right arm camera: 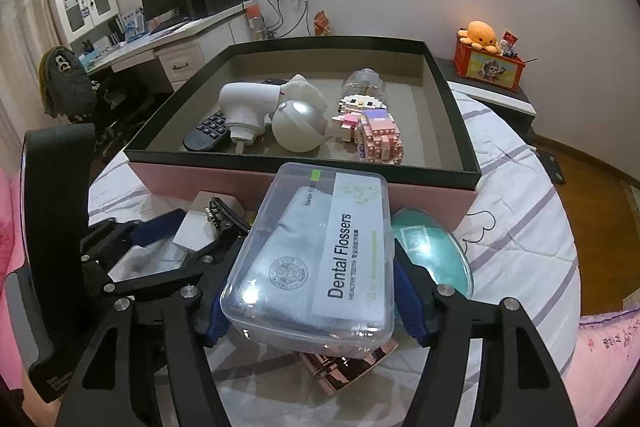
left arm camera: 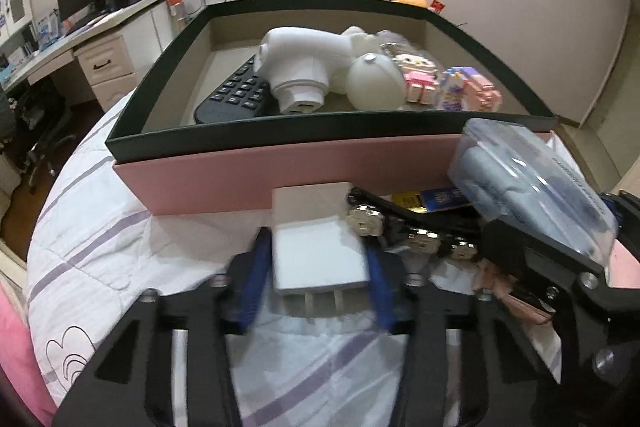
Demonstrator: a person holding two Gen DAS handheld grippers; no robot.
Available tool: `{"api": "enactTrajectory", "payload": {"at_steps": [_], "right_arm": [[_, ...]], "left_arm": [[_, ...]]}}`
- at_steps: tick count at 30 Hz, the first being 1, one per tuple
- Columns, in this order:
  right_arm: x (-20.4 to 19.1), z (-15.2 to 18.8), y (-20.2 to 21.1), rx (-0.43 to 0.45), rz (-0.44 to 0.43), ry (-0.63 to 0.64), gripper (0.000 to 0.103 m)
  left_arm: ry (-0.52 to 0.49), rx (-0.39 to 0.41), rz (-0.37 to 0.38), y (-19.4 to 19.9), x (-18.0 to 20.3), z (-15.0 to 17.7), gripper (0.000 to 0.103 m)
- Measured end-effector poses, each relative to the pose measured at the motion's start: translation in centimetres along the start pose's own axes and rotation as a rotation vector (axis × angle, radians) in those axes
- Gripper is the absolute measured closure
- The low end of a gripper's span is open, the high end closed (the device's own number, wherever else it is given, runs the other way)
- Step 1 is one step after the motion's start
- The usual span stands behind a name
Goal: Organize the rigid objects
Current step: 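Grasp the white charger plug with the left tool while the right grasps the Dental Flossers case, then carry the charger and flosser case into the box and open both tools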
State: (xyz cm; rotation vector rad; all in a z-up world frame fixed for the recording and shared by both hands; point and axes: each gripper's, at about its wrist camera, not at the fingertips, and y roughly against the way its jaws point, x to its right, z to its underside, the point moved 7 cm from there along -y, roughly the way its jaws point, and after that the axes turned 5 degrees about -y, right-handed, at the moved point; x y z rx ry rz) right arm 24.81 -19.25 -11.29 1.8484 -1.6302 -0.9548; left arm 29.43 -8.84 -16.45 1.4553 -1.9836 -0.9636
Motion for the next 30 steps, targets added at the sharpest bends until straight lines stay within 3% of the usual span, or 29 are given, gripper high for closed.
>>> {"api": "enactTrajectory", "payload": {"at_steps": [14,30], "right_arm": [[0.3,-0.3,3.3,0.062,-0.028,-0.001,0.038],[-1.1,-2.0,8.5,0.173,-0.049,0.032,0.038]], "left_arm": [[0.042,0.042,0.023,3.4,-1.5,1.1,0.062],[0.053,0.176,0.026,10.4,-2.8,-1.5,0.062]]}}
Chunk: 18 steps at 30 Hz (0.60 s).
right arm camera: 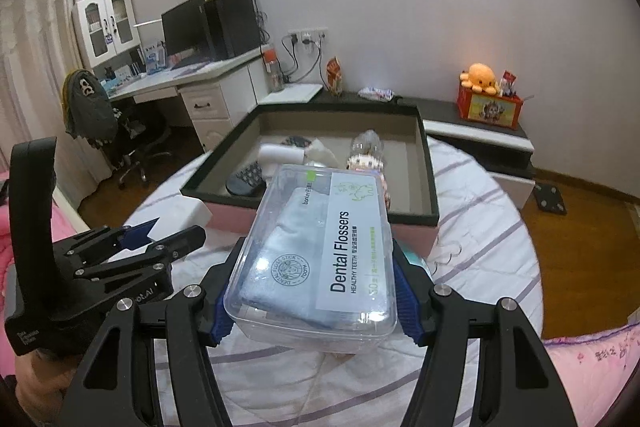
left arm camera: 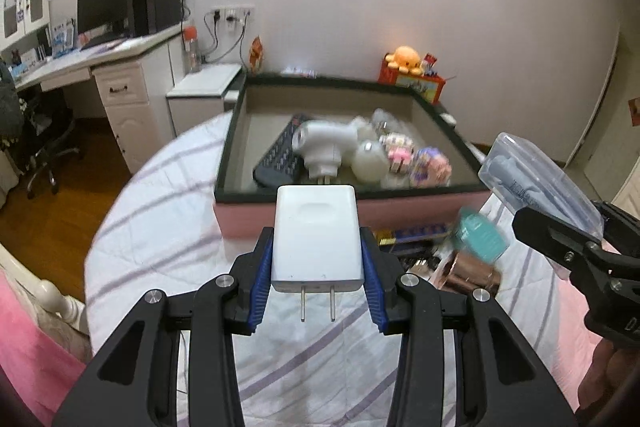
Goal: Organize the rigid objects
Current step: 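Carry the charger and flosser case into the box and open both tools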
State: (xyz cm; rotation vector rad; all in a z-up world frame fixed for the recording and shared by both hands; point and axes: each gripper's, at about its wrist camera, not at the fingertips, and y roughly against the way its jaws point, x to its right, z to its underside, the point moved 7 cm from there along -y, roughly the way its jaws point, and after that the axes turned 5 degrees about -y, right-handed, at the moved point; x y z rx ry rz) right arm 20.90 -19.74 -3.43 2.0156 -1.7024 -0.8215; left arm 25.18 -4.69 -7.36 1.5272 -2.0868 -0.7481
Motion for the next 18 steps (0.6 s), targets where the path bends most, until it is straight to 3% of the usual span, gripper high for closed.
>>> {"api": "enactTrajectory", "payload": {"at_steps": [9,18], "right_arm": [[0.2,-5.1,0.3,0.08,0.005,0.036,0.038],[2.3,-11.1,-6.2,0.044,-0.002,0.031,0.038]], "left_arm": [[-0.018,0.09,-0.007,1.1,-1.0,-5.8,0.062],[-0.043,0.08,-0.028,-4.4,-2.0,-11.9,0.062]]}}
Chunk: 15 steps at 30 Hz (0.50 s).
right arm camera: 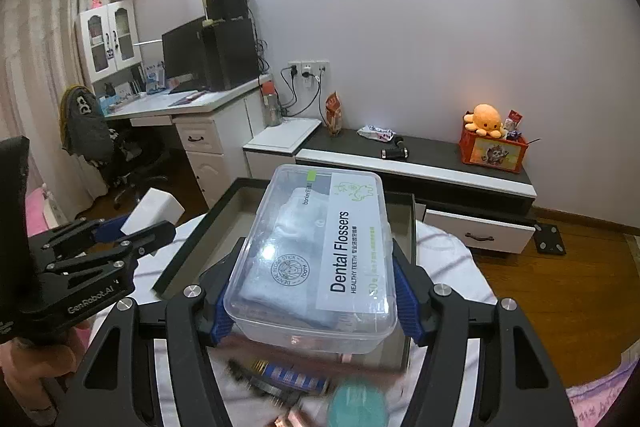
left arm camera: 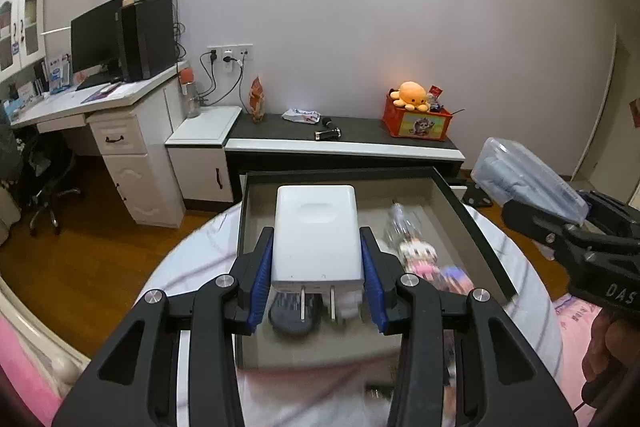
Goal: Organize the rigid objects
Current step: 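Carry the charger and flosser case into the box and open both tools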
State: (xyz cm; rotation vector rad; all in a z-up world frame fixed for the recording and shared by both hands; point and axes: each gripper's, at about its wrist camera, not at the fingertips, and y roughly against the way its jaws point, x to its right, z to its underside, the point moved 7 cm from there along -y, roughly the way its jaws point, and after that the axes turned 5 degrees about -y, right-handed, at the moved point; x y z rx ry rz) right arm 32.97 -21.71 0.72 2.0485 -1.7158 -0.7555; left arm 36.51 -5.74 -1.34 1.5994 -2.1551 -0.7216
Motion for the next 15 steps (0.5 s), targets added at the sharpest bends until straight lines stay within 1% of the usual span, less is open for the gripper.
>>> {"api": "enactTrajectory", "payload": {"at_steps": [4,8,11,15], "right_arm": [[1.4,-1.3,-4.3,-0.047,0.007,-0.009,0.038],[3.2,-1.3,-8.5,-0.112,0.02,-0.026,0.038],[4.4,-0.6,-11.6,-0.178,0.03,-0.037,0.038],[5.0,0.3,-14.1,-0.243,0.034,-0.036,0.038]], "left_arm": [[-0.002,-0.025,0.003,-3.9,0.1,-2.0,0.062],[0.015,-0.069,0.006,-8.4,-0.2,-3.1,0.062],[0.023,-0.114,0.014,-11.3,-0.1,-3.0,0.062],[0.017,-0.169,0.027,-13.8,0.4,-1.9,0.062]]}}
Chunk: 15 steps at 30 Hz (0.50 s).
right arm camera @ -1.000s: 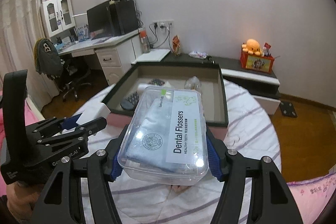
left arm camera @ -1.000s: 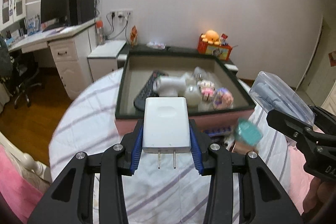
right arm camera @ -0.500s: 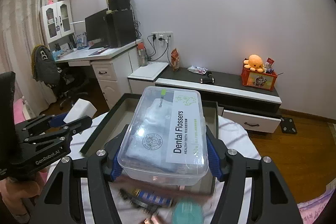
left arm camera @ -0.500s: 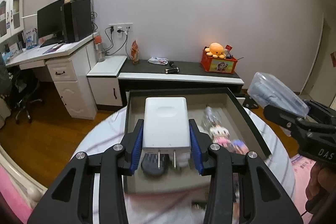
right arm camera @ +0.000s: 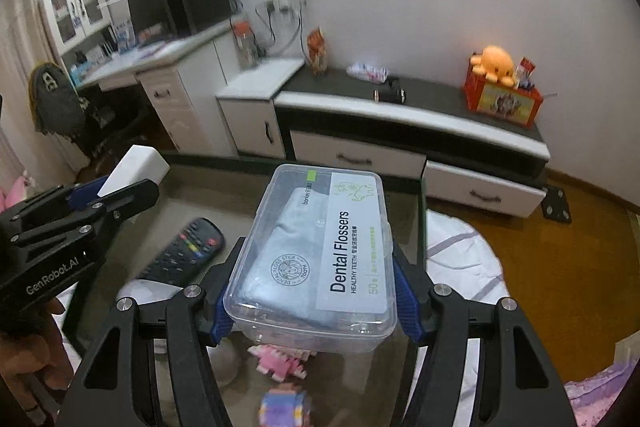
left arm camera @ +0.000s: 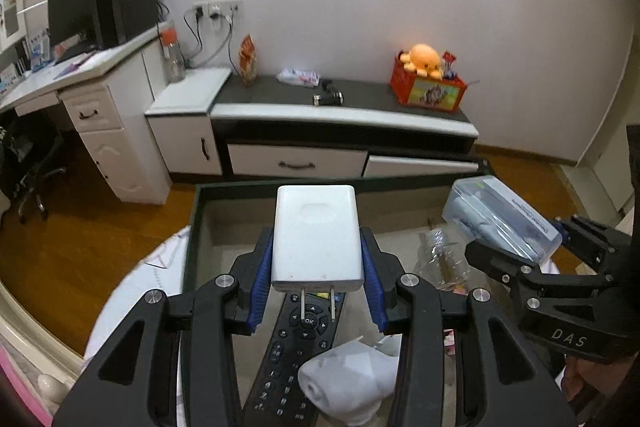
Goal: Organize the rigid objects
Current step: 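Carry the charger and flosser case into the box and open both tools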
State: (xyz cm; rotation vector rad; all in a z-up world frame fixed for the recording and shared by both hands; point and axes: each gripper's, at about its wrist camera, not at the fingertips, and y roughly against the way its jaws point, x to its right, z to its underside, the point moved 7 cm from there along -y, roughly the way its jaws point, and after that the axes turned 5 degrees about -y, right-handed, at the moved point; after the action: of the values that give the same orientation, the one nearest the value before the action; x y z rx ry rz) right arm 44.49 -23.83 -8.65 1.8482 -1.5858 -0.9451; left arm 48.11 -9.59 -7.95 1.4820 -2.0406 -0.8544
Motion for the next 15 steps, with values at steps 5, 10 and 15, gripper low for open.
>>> {"api": "enactTrajectory", "payload": {"at_steps": [5,10,15], "right_arm": [[0.0,0.3,-1.5,-0.045,0.013,0.019,0.038],[-0.2,0.5,-2.0,-0.064,0.029,0.031,0.037],[-0.3,0.3,-1.3,-0.047,0.03,0.028,0.019]], "left_arm": [[-0.007,-0.037,0.008,-1.4,0.2,0.4,0.062],[-0.024,-0.059,-0.019,-1.4,0.2,0.7,0.06],[-0.023,-0.037,-0.056,-0.3,-0.2,0.6,0.028]]}}
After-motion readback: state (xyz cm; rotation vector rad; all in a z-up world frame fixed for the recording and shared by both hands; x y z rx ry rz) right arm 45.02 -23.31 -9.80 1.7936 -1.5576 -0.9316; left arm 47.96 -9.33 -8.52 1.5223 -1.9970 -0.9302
